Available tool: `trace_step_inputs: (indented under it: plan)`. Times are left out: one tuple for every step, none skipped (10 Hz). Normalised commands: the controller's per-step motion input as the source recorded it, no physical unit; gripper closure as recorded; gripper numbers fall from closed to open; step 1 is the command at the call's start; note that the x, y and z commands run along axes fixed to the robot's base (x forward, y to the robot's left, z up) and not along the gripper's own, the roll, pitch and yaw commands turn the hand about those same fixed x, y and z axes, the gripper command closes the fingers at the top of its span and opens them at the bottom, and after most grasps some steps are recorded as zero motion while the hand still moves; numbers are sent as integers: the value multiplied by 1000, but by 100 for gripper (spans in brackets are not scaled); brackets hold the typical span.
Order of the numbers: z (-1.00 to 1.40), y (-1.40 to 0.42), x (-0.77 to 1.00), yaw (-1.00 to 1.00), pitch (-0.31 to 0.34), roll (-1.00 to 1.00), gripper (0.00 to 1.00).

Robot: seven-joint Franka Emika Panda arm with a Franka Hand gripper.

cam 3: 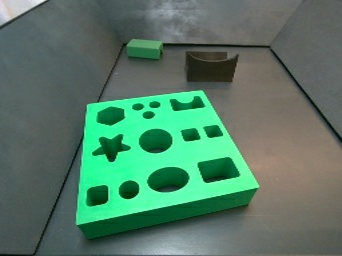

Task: Pick up the arch object. Move up. Place the arch object on the fixture. Regrasp the arch object. Rotate the arch object. Move to above the board. Insert the arch object.
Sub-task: Pick up the arch object.

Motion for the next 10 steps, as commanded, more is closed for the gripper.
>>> trace_step_inputs:
  plan:
    - [0, 0, -6, 0, -19, 0, 0]
    - [0, 0, -3, 0, -19, 0, 0]
    - [0, 0, 0, 0, 0, -6, 0]
    - [0, -46, -86, -31, -10, 31, 0]
    - [0, 23, -140, -923, -30, 0, 0]
    - [-20, 0, -94, -1000, -7, 0, 0]
    - [-60, 0, -54, -1000, 0, 9, 0]
    - [-77, 0, -51, -1000, 0, 20, 0]
    - [-183, 0, -71, -1000, 4, 84, 0]
    - [-223, 0, -91, -1000, 6, 73, 0]
